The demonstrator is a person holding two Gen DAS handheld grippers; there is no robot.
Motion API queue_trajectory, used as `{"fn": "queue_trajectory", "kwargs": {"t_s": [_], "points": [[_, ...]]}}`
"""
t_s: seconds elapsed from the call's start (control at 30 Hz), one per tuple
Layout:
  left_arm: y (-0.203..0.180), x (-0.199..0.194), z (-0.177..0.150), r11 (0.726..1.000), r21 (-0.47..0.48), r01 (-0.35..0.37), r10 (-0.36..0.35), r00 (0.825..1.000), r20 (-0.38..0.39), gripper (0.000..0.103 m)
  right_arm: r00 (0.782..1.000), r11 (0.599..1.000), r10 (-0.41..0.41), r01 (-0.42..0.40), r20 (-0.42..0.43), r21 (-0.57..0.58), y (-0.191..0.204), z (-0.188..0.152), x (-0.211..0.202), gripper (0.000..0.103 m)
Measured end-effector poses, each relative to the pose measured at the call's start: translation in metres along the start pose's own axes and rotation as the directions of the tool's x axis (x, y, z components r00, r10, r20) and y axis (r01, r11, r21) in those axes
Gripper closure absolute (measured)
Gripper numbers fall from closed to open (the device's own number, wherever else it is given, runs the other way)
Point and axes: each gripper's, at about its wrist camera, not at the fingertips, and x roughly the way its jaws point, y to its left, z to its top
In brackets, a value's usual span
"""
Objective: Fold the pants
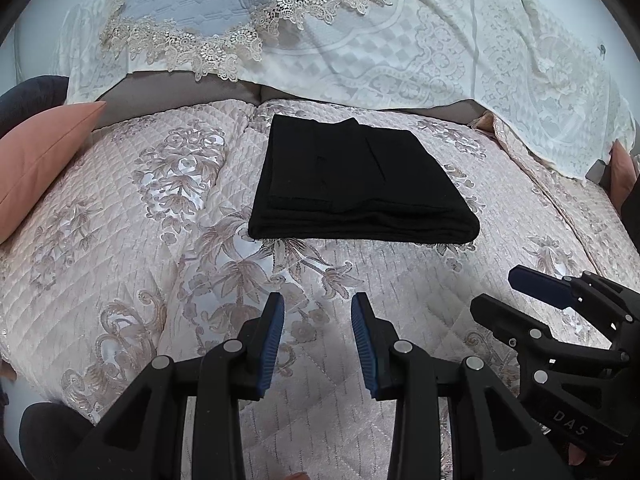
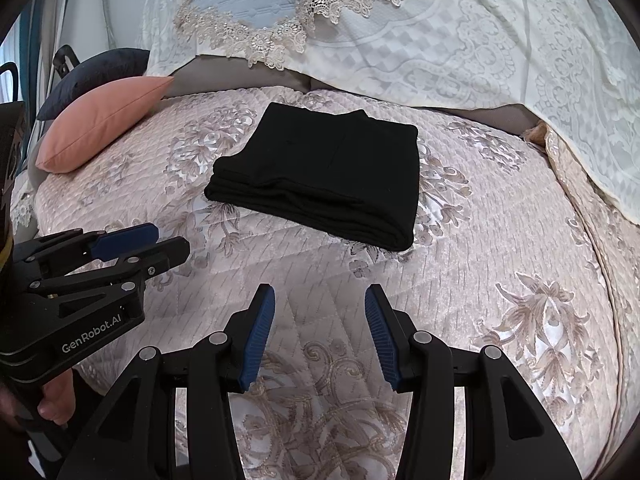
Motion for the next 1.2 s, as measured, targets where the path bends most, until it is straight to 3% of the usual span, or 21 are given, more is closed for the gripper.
{"fn": "queue_trajectory", "kwargs": {"t_s": [1.2], "points": [[-0.0049,0.0000,-0.0038,1.000,0.017,-0.018,0.018,1.000,-0.003,0.066,1.000,1.000,0.000,0.000,-0.002,-0.001,-0.0005,-0.0006,-0.0023,0.055]]}}
